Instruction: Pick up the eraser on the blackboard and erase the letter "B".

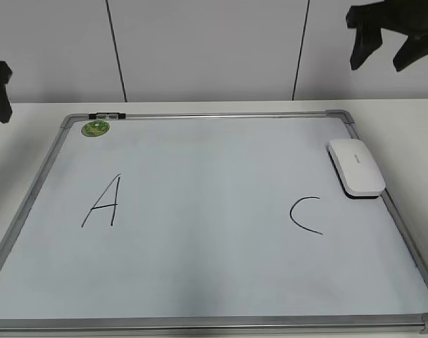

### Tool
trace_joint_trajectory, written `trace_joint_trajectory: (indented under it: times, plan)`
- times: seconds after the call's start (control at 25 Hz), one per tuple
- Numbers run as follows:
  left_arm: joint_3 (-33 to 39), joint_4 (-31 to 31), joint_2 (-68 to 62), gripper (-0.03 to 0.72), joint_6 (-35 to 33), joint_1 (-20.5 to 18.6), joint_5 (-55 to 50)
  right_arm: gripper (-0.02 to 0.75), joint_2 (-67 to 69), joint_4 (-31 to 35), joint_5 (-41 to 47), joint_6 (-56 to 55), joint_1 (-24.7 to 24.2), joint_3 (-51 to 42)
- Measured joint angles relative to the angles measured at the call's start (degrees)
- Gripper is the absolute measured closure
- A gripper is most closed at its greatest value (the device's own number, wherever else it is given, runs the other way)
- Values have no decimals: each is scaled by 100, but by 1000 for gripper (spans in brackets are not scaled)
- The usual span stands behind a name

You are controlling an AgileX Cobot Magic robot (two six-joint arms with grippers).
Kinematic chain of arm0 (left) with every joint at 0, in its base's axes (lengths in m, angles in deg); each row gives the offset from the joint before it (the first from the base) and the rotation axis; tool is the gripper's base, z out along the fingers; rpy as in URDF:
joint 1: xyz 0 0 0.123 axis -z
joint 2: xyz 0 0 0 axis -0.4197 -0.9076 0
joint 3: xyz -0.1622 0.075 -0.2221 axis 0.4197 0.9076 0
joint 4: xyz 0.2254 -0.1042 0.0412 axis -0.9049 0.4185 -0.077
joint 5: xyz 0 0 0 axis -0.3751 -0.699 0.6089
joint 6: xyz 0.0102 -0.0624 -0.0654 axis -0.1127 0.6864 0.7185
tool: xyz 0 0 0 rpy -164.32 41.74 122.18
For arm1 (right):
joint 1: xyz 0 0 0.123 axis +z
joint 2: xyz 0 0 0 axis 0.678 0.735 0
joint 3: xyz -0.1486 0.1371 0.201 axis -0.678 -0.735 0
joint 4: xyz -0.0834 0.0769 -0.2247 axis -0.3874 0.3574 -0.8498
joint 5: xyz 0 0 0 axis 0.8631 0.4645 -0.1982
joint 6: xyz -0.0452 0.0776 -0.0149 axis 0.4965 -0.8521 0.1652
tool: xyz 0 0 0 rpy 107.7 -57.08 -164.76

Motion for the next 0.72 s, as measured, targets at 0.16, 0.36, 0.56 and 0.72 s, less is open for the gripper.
trace_joint_trajectory:
  times: [0.16,0.36,0.56,0.72]
  plan:
    - [136,-76,640,139,0,99,-87,199,-393,-185,56,-23,374,0]
    - [804,-221,1651,147,0,259,-77,201,-799,-320,82,-161,782,0]
    - [1543,-269,2764,152,41,257,-77,202,-1215,-329,92,-224,954,-313]
    - [2143,-269,3675,152,113,257,-66,202,-1740,-329,92,-262,967,-1183]
